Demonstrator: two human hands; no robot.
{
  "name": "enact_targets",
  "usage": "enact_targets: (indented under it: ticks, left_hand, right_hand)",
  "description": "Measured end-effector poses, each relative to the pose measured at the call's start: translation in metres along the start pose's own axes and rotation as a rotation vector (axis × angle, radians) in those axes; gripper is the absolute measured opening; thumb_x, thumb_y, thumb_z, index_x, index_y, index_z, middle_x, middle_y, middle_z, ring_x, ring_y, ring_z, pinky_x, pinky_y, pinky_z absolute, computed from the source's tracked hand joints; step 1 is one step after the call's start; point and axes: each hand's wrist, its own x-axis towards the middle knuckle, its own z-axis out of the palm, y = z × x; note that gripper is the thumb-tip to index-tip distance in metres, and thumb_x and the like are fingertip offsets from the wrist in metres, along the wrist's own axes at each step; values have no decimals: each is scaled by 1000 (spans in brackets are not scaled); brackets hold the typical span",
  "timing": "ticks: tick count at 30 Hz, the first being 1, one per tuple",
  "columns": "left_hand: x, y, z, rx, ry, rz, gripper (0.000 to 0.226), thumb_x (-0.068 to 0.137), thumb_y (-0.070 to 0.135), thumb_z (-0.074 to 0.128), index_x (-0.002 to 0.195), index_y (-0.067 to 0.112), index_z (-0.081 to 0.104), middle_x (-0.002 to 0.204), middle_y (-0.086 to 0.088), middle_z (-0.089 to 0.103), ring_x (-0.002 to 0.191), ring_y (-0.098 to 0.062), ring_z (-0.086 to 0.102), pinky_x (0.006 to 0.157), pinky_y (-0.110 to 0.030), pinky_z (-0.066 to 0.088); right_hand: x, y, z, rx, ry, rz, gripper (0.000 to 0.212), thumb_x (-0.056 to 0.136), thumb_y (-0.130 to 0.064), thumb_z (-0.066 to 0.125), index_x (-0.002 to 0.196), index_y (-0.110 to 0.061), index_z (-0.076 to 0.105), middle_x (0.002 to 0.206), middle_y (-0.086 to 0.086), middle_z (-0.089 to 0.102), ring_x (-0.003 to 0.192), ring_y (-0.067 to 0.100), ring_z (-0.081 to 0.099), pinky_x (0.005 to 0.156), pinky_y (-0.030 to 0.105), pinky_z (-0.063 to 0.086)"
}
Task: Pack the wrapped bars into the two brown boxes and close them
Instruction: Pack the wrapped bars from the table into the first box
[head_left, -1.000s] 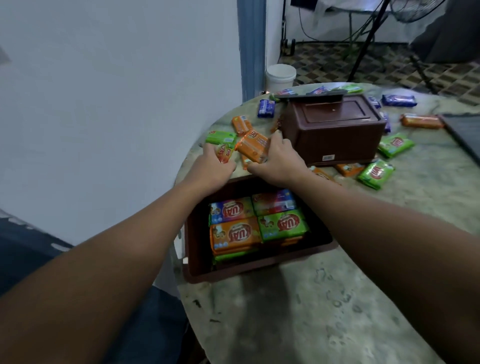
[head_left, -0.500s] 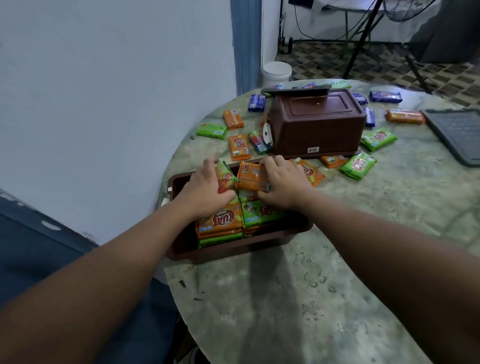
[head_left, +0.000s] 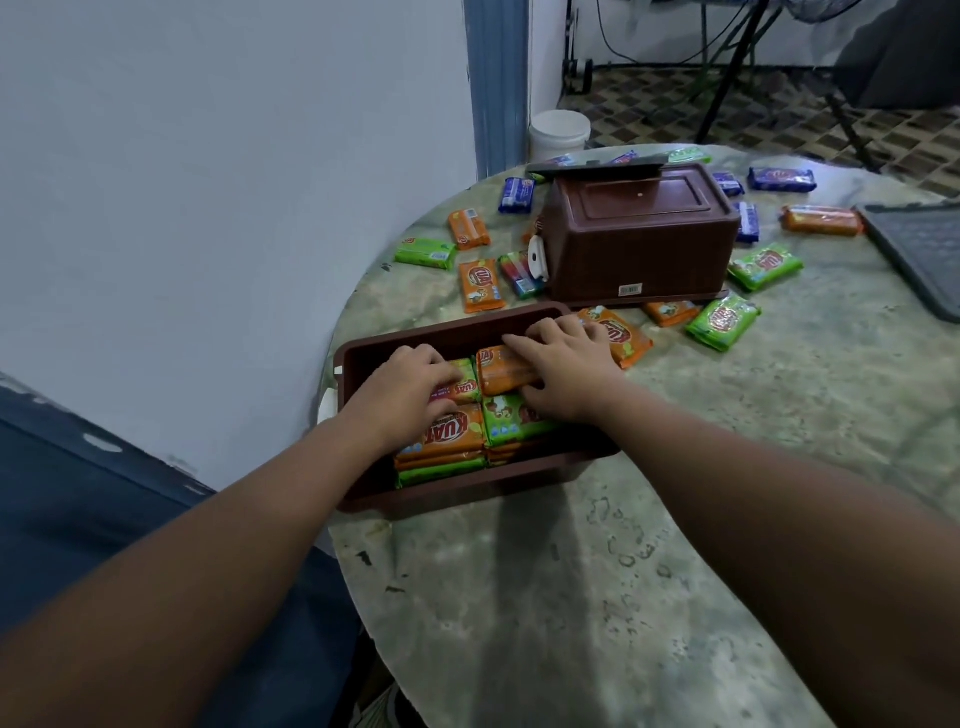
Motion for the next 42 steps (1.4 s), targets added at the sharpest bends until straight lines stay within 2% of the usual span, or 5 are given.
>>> enact_targets:
  ticks: [11,19,24,32,42]
  left_hand:
    - [7,10,7,7,76,1,35,93,23,71,128,20,70,127,-2,61,112,-24,50,98,-34,44]
    - [5,18,-7,-33,-66,-111,50,94,47,65,139,24,61,134,2,54,120,-17,52,101,-36,46]
    - [-17,7,-21,48,233,-351,43,97,43,58,134,20,57,127,-10,54,121,-28,46,96,-42,46]
    - [-35,-11,-10,-180,73,-884,70,93,45,65,140,6,31,137,-24,42,126,-42,46,93,-50,46]
    - [-20,-33,7,-95,126,-847,40,103,27,49,133,7,33,117,-24,62,99,-41,65,67,-40,44]
  right_hand:
    - [0,-1,-2,9,19,3,55,100,-47,52,151,-55,34,153,-3,37,143,29,28,120,60,16]
    - [-8,-1,-3,255,219,81,45,94,-46,63,137,-36,58,132,0,43,126,26,35,110,44,33]
    - [-14,0,0,391,402,301,53,94,-27,64,142,-20,44,134,11,41,121,32,41,107,46,41]
    - [-1,7,3,547,116,518,41,97,-27,51,136,-18,39,115,10,64,97,32,66,82,51,59]
    - [15,13,11,523,120,484,23,98,-19,46,119,-20,35,107,11,61,88,35,64,71,46,55]
